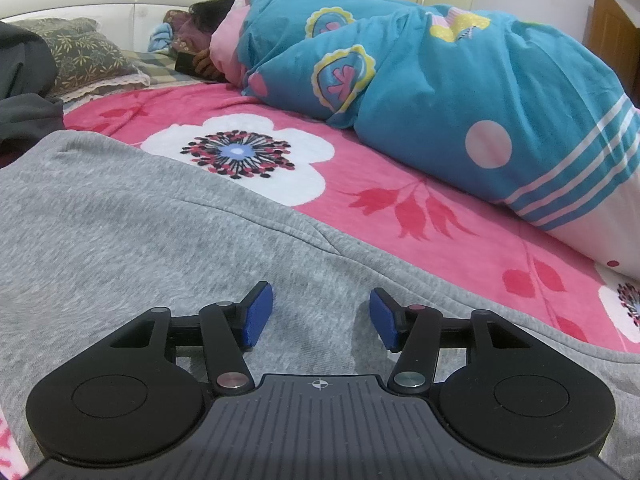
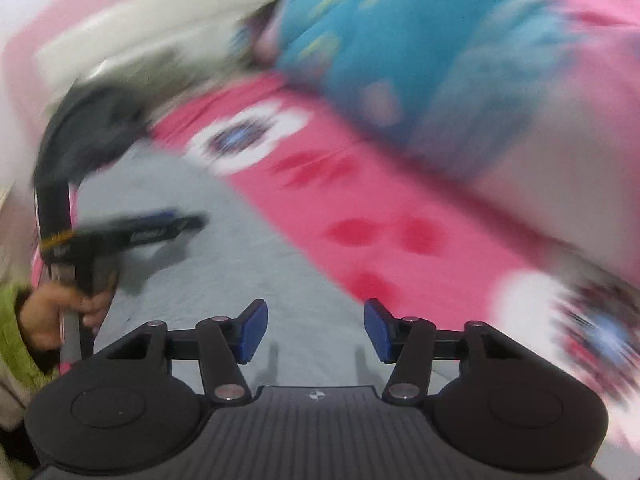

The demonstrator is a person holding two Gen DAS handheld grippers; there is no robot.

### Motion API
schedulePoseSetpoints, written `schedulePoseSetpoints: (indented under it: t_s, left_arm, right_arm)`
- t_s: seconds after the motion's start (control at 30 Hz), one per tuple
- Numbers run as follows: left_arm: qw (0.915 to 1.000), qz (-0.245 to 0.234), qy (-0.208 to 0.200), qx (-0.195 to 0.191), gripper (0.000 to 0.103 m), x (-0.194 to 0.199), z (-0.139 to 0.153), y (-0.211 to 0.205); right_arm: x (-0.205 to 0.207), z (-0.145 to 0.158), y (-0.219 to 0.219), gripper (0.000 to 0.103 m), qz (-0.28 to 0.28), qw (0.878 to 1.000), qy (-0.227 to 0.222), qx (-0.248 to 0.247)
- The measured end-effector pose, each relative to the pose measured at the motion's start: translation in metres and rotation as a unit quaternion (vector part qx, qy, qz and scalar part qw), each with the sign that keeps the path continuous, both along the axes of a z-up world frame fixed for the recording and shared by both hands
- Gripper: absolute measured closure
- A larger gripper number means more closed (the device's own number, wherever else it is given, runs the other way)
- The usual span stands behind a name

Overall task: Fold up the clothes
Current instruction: 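Close the right gripper on the grey garment edge beside the left gripper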

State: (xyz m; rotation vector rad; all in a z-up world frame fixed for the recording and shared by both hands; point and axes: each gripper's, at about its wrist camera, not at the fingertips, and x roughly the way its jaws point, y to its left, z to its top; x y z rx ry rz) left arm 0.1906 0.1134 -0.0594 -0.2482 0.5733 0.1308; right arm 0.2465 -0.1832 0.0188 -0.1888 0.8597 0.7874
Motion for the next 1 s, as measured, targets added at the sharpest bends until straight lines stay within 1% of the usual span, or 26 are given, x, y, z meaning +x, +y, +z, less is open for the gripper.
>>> schedulePoseSetpoints:
  t_s: [0.03,0.1,0.17,0.3,0.4,0.43,0.47,0.5,0.53,0.6,0.7,0.83,1.0]
  left_arm:
    - [1.0,0.0,0.0,0.0,0.049,0.0,0.0,0.0]
    - [1.0,-0.001,-0.001,-0.001,0.048,0.0,0.0,0.001]
    - [1.0,-0.001,-0.001,-0.001,0.048,0.0,0.0,0.001]
    - [1.0,-0.002,-0.001,0.0,0.048,-0.001,0.0,0.0]
    - [1.0,-0.002,-0.001,-0.001,0.048,-0.001,0.0,0.0]
    - [1.0,-0.002,0.0,-0.001,0.048,-0.001,0.0,0.0]
    - [1.0,-0.002,-0.001,-0.001,0.048,-0.001,0.0,0.001]
    - [1.0,-0.002,-0.001,-0.002,0.048,-0.001,0.0,0.001]
    - [1.0,-0.002,-0.001,-0.002,0.048,0.0,0.0,0.001]
    - [1.0,-0.003,-0.001,-0.004,0.047,0.0,0.001,0.001]
    - [0.9999,-0.005,0.0,-0.014,0.047,0.0,0.003,0.004]
    - [0.9996,-0.005,0.002,-0.028,0.047,0.003,0.006,0.009]
    - [0.9991,0.003,0.003,-0.041,0.047,0.009,0.011,0.015]
  right_arm:
    - [0.008,-0.006,0.014,0.053,0.017,1.0,0.006,-0.008]
    - [0.024,-0.019,0.04,0.054,0.052,0.998,0.019,-0.025]
    - [0.037,-0.03,0.057,0.057,0.073,0.996,0.038,-0.034]
    - [0.038,-0.04,0.071,0.061,0.102,0.993,0.055,-0.031]
    - [0.038,-0.046,0.077,0.063,0.111,0.992,0.054,-0.031]
    - [0.037,-0.046,0.079,0.067,0.112,0.992,0.053,-0.03]
    - [0.035,-0.046,0.081,0.077,0.113,0.992,0.052,-0.029]
    - [0.032,-0.045,0.084,0.082,0.112,0.992,0.043,-0.035]
    - [0.028,-0.043,0.086,0.092,0.111,0.992,0.035,-0.041]
    - [0.02,-0.038,0.091,0.098,0.107,0.993,0.011,-0.055]
    - [0.007,-0.026,0.098,0.1,0.1,0.991,-0.032,-0.079]
    - [0.002,-0.007,0.099,0.101,0.078,0.99,-0.072,-0.092]
    - [0.007,0.008,0.104,0.101,0.062,0.988,-0.101,-0.104]
